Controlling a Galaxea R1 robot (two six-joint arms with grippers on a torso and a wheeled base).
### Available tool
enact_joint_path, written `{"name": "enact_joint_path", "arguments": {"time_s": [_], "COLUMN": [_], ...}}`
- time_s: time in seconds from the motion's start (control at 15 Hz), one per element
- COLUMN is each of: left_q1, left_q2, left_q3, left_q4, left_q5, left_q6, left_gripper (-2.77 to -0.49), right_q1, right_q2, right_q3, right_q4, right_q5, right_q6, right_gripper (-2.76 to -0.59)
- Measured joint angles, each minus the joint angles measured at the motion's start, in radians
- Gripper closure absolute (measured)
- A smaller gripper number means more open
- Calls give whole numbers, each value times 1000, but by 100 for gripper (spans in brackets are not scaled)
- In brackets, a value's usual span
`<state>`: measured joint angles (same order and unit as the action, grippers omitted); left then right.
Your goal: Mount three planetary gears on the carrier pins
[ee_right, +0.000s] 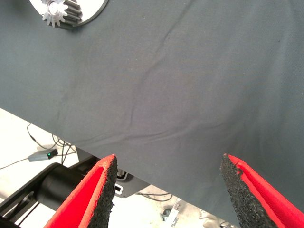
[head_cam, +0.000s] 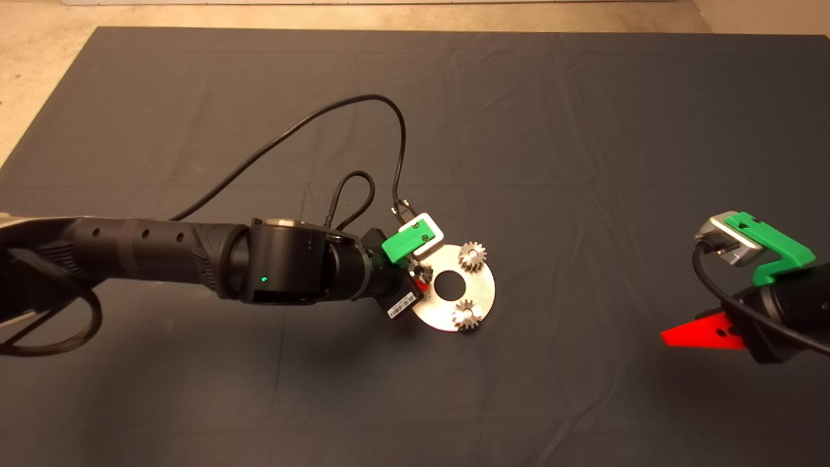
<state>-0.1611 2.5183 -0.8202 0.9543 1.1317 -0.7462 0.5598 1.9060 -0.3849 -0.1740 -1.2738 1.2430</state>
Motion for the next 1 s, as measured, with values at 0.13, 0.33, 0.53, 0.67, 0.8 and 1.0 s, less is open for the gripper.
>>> {"name": "enact_joint_path", "arguments": {"time_s": [0.13, 0.33, 0.53, 0.67, 0.8, 1.0], "left_q1": [0, 0, 0, 0, -1, 3], "left_q2": [0, 0, 3, 8, 18, 31], "left_q3": [0, 0, 0, 2, 2, -23], "left_q4": [-1, -1, -1, 0, 0, -3], "left_q5": [1, 2, 6, 12, 25, 36], "left_q6": [0, 0, 0, 0, 0, 0], "left_gripper": [-54, -54, -54, -54, -54, -53], "right_q1": [0, 0, 0, 0, 0, 0], "right_q2": [0, 0, 0, 0, 0, 0], "right_q3": [0, 0, 0, 0, 0, 0], "right_q4": [0, 0, 0, 0, 1, 2], "right_q5": [0, 0, 0, 0, 0, 1], "right_q6": [0, 0, 0, 0, 0, 0], "right_gripper": [-160, -160, -160, -160, -160, -160]}}
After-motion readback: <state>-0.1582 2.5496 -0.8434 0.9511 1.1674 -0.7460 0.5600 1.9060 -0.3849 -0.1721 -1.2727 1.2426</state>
